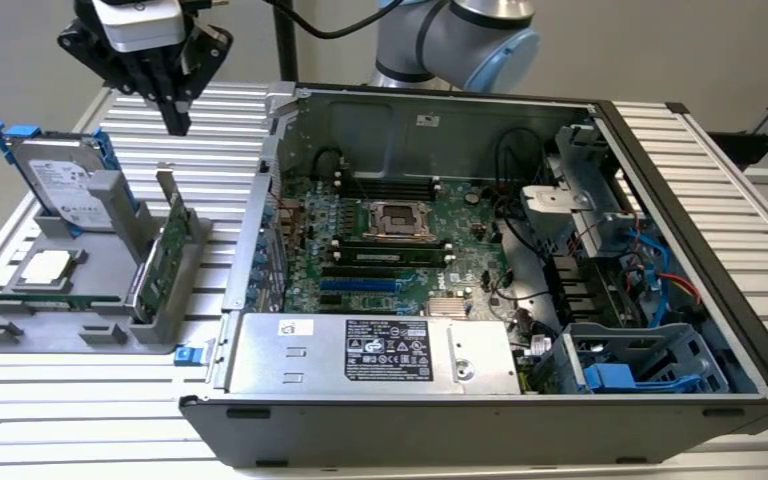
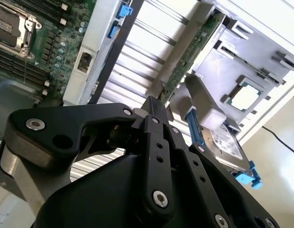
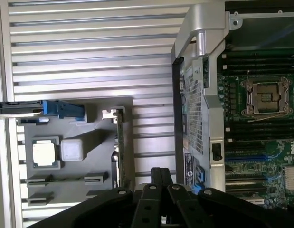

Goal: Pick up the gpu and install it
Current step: 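Reach for the gpu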

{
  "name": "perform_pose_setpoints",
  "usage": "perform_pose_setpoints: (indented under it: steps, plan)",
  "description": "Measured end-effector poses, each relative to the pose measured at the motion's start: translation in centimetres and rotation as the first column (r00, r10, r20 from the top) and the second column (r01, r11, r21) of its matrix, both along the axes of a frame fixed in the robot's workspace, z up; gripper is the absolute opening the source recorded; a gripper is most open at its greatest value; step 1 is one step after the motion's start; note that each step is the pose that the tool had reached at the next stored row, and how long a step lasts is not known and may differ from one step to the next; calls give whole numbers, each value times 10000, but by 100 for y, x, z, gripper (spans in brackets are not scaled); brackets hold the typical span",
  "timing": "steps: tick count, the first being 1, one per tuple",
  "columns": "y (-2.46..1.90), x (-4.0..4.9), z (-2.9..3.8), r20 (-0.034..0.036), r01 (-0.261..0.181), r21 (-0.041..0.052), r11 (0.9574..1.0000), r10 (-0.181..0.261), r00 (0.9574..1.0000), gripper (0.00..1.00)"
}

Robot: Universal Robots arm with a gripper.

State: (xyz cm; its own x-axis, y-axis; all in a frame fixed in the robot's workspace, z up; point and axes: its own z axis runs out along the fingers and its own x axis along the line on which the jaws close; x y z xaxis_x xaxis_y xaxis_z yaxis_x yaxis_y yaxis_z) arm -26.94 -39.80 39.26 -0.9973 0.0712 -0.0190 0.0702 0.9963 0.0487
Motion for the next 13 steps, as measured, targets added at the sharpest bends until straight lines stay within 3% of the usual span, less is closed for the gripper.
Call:
perform_pose_setpoints:
  steps: [13]
  plan:
    - [0,-141,0,0,0,0,10000,0,10000,0]
